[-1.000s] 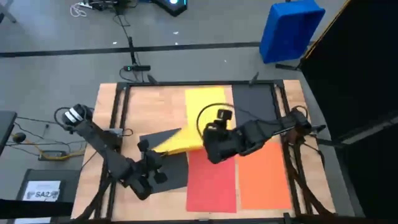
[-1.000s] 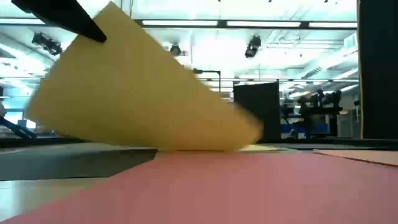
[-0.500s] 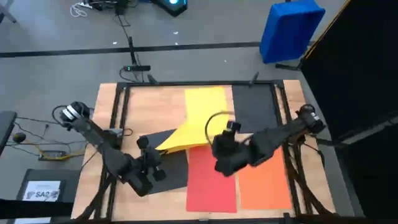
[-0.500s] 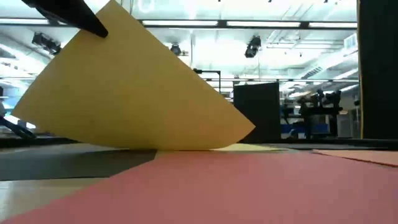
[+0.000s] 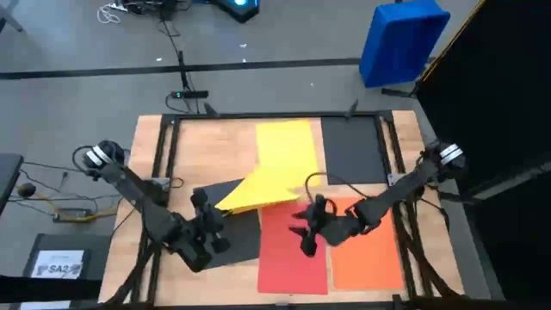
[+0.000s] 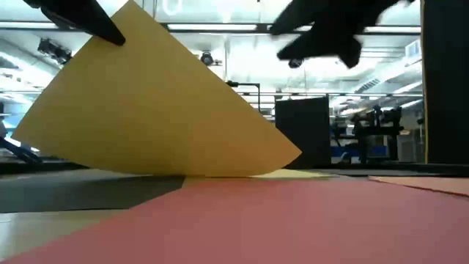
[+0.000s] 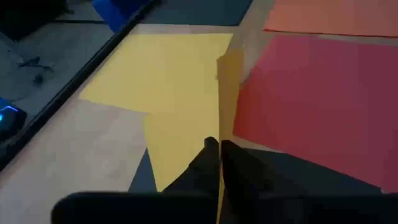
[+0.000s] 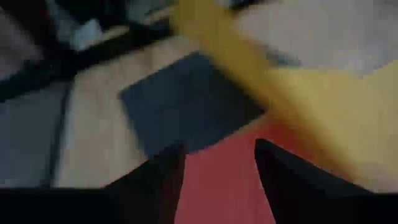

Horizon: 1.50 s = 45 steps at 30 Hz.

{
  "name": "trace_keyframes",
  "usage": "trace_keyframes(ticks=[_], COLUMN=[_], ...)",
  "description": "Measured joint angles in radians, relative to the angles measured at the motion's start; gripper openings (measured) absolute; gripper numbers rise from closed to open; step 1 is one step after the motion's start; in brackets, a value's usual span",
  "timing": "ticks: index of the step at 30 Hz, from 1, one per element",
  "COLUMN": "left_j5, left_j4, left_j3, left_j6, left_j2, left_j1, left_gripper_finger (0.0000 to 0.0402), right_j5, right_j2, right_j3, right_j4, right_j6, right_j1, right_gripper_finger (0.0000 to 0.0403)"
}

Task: Organize paper
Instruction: Stack the yellow paper on top of the yellow paper

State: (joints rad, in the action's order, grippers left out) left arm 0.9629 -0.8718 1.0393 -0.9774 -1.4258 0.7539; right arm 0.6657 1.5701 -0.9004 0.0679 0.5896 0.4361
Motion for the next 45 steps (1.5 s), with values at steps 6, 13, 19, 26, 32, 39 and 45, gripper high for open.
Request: trace_keyframes(ticks=[6,13,19,26,32,39,45], left_j5=[-0.04,-0.062,-0.067,-0.071,-0.136,-0.294,-0.488], left_j4=[0.03,0.065,0.123,0.228,0.391,0.573,0.746], left_j3=[-0.001,-0.001,-0.001,0.003,0.004,0.005,0.006], left_j6=[0.037,0.069,0.112,0.228,0.428,0.667,0.859], left_j2=[0.0,0.0,0.0,0.0,-0.001,-0.029,-0.101], left_j1=[-0.028,-0.054,-0.087,-0.143,-0.247,-0.402,-0.531], left_gripper_finger=[0.0,0.0,0.0,0.0,0.0,0.0,0.0], right_j5=[-0.201,-0.36,-0.323,-0.204,-0.165,-0.031,0.065], right_j2=[0.02,0.047,0.027,-0.042,-0.128,-0.319,-0.362], right_j3=[-0.018,-0.081,-0.08,-0.081,-0.081,-0.081,-0.082], right_j4=[0.015,0.031,-0.072,-0.238,-0.361,-0.558,-0.521], right_j6=[-0.218,-0.385,-0.365,-0.28,-0.248,-0.04,-0.031], right_j1=[-0.162,-0.196,-0.192,-0.155,-0.089,0.036,0.129], right_gripper_finger=[0.021,0.0245,0.0253,0.024,0.0234,0.022,0.0206])
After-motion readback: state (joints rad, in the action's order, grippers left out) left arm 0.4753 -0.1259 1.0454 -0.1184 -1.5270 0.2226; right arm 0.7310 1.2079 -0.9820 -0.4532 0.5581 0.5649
